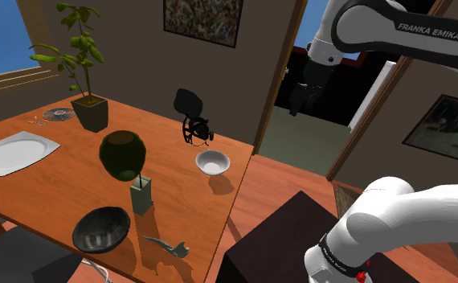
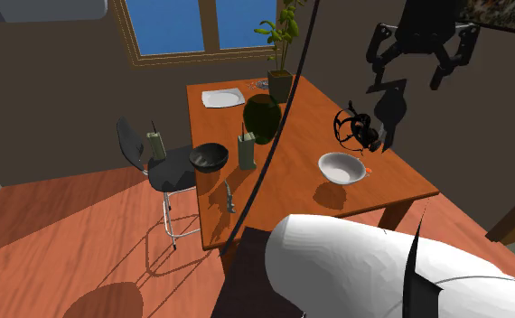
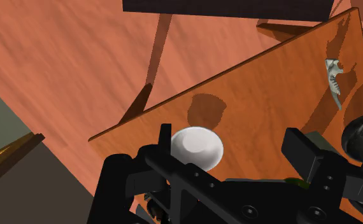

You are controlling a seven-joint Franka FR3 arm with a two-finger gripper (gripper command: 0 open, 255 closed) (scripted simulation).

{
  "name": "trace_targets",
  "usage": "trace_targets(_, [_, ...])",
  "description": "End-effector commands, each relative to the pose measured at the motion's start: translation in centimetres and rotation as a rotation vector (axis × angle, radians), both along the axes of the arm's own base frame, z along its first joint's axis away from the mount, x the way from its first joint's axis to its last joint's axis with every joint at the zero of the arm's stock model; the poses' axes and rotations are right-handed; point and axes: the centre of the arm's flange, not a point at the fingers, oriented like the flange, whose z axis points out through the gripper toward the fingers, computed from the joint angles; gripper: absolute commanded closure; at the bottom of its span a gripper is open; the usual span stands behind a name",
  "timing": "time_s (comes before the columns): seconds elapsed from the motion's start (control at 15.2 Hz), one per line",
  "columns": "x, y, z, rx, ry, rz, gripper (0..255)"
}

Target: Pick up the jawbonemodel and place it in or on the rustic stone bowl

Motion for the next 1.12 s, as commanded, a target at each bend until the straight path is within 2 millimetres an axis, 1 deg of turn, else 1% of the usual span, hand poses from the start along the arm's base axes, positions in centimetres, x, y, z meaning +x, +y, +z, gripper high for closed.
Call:
trace_targets(0.0, [0.0,0.0,0.0,0.000,0.000,0.000,0])
trace_targets(1.06, [3.8,12.5,-16.1,0.019,-0.038,0.161,0])
